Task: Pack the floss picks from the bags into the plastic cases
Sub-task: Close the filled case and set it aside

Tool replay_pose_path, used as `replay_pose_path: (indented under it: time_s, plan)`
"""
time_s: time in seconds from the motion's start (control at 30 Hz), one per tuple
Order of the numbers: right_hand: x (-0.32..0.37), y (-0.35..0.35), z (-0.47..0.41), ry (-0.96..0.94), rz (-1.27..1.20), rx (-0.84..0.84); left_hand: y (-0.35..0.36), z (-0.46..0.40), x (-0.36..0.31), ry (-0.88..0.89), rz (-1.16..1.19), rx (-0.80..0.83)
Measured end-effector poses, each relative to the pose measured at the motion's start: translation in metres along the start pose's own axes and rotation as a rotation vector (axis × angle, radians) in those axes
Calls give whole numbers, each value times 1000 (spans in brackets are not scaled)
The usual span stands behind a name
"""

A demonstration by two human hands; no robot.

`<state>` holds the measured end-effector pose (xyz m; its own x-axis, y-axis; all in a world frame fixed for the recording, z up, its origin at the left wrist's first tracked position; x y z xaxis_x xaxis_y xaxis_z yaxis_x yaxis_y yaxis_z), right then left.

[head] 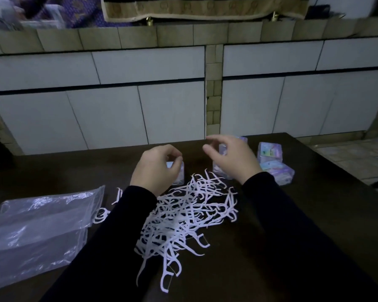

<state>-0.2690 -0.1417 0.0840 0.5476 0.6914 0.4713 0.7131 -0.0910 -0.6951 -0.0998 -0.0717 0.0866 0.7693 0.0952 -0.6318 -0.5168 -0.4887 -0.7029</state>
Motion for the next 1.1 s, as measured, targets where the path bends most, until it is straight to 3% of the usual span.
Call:
replay_pose_path:
  time_s: [0.17,0.3,0.4,0.57,0.73,0.83,1.1]
  plan:
    - [-71,-75,23,152,45,-385,48,-2,-77,77,40,143]
    - [-138,-99,40,350,-91,-521,114,-8,-131,66,46,300]
    - [-177,-96,46,418,-102,-461,157,-19,-154,44,-43,339]
    - [-209,-66,43,510,18,-54,199,-30,-164,22,-339,319]
    - [-215,-59,35,487,-9,35,213,-36,-162,-15,-383,278]
    - [-216,-63,35,498,-30,-4,210,-38,-163,-27,-367,252]
    - [-188,-80,36,368,-179,-384,165,-39,-167,45,-135,185]
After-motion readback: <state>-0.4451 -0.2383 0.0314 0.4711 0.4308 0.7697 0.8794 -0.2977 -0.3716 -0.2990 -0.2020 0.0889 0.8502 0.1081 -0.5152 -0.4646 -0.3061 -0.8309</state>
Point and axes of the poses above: each hand's wrist, its own z-axis away from the middle knuckle, its own y-axis out of the palm, x = y × z, the point moved 7 cm from there along -z, towards the middle knuckle, and after that the axes turned 14 degrees about -y, right-handed, at the moved point
